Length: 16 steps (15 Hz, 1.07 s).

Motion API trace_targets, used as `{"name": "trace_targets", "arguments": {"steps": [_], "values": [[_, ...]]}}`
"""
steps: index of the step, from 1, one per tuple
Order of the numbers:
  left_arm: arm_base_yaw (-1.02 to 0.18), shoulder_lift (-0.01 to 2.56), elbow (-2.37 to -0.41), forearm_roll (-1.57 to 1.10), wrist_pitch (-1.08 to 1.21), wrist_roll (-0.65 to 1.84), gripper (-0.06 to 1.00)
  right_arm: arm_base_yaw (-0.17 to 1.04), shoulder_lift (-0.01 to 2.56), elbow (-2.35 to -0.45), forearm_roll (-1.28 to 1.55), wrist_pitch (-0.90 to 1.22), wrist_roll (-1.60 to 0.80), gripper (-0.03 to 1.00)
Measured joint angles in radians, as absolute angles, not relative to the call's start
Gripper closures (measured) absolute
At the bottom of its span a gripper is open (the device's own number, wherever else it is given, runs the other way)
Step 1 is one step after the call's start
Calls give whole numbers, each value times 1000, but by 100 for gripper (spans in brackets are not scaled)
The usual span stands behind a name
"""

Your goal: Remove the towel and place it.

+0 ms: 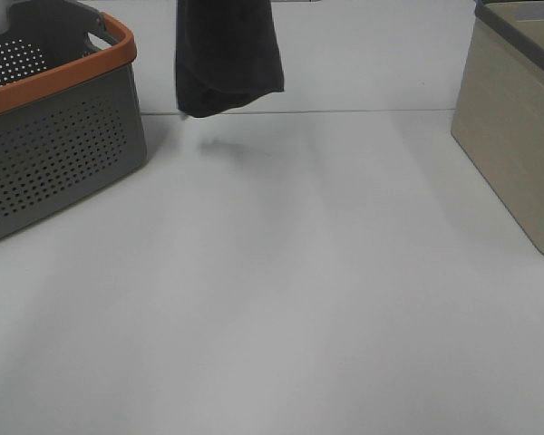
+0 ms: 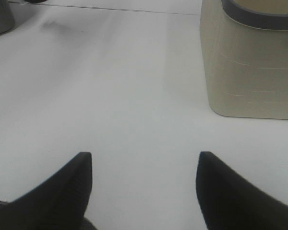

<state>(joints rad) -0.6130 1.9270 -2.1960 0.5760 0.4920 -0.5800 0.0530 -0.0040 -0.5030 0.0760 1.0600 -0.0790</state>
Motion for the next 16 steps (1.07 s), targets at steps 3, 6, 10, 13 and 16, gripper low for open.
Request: {"name": "trace_targets", "arguments": {"steps": [3, 6, 10, 13, 16], "values": [[-615, 1927, -2102, 646, 511, -697, 94, 53, -4, -503, 76, 1060, -79, 34], [-677, 1928, -2001, 734, 570, -779, 94, 53, -4, -503, 76, 1060, -79, 34], [-757, 1928, -1884, 793, 648, -793, 94, 53, -4, -503, 76, 1060, -79, 34], [-779, 1928, -1815, 799, 683, -778, 94, 53, -4, -503, 76, 1060, -79, 34], [-782, 1928, -1801, 796, 716, -670, 94, 53, -4, -503, 93, 1060, -81, 35]]}}
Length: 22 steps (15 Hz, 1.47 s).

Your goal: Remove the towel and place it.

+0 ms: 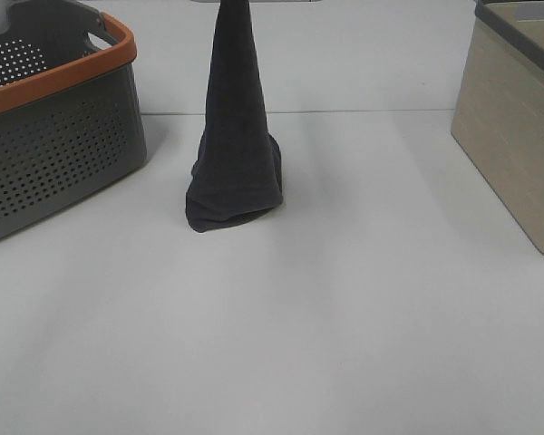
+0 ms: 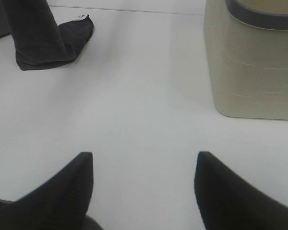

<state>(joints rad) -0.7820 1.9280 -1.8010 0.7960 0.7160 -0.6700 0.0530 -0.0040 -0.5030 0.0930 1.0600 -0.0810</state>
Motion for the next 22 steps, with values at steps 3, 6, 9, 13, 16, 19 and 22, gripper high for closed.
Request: {"name": "trace_targets", "arguments": {"steps": [3, 6, 9, 13, 16, 19, 22], "values": [[-805, 1928, -1801, 709, 734, -295, 94, 53, 22, -503, 262, 1044, -175, 44], [-805, 1928, -1831, 617, 741, -191, 94, 53, 123, -503, 330, 1045, -257, 45], [-805, 1928, -1922, 531, 746, -39, 94, 53, 287, -512, 437, 992, -422, 45], [-805, 1928, -2008, 371, 843, 192, 94, 53, 511, -512, 606, 777, -682, 45], [-805, 1946, -2080, 377, 906, 196, 94, 53, 698, -512, 685, 682, -831, 45], [-805, 1990, -2106, 382, 977, 185, 94, 53, 822, -512, 789, 574, -938, 45], [-805, 2040, -2106, 383, 1005, 199, 94, 127, 974, -512, 858, 433, -1013, 45]]}}
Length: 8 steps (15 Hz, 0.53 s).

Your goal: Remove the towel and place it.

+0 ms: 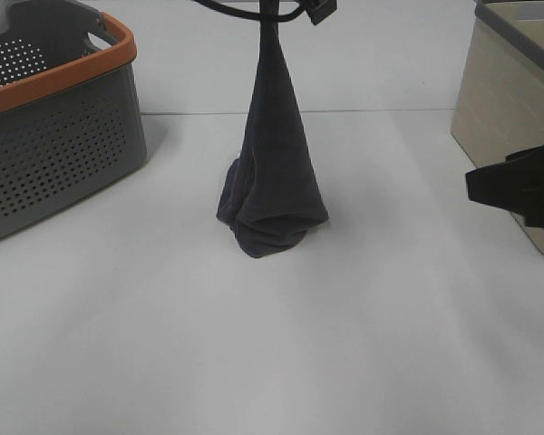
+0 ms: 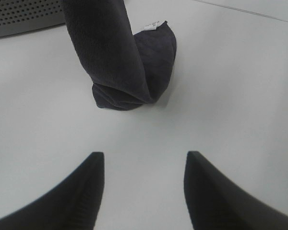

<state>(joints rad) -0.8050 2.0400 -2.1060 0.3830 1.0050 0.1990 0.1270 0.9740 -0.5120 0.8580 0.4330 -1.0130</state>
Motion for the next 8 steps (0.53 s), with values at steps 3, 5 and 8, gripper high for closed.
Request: {"name": "trace_targets", "arguments": {"steps": [3, 5, 8], "values": [[-805, 2050, -2106, 389, 994, 176, 94, 488, 1191, -512, 910, -10, -978, 42], [-805, 2050, -2106, 428, 994, 124, 94, 645, 1329, -513, 969, -302, -878, 32], [-805, 2050, -2106, 533, 994, 6, 94, 764, 1538, -545, 991, -483, -761, 23]]}}
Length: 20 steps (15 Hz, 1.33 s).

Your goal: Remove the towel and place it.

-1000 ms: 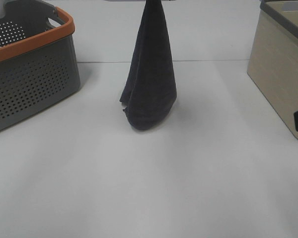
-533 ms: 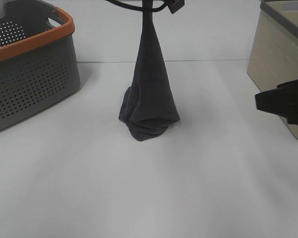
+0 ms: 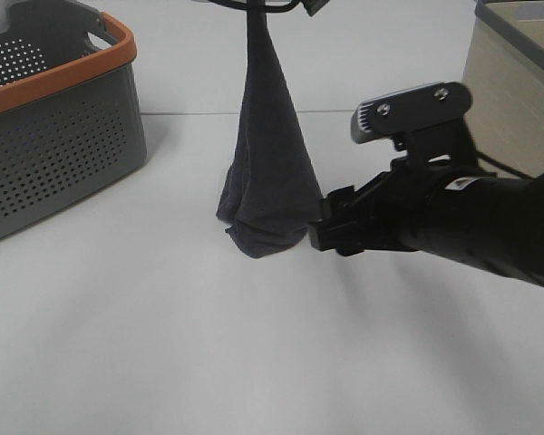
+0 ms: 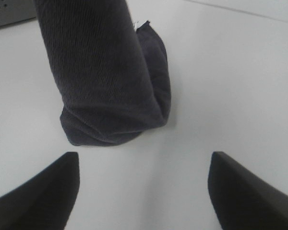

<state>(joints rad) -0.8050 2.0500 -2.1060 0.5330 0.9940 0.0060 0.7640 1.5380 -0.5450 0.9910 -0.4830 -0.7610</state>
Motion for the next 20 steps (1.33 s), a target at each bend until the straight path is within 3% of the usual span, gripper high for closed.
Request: {"name": "trace_targets", "arguments": {"steps": [7, 13, 20], "values": [[-805, 2050, -2106, 571, 995, -116, 94, 779, 1870, -821, 1001, -396, -658, 23], [-805, 2050, -2106, 594, 935, -139, 94, 791, 2025, -1005, 1181, -316, -654, 22], [-805, 2050, -2106, 596, 918, -142, 94, 820, 2166, -1130, 1223, -399, -654, 22]]}}
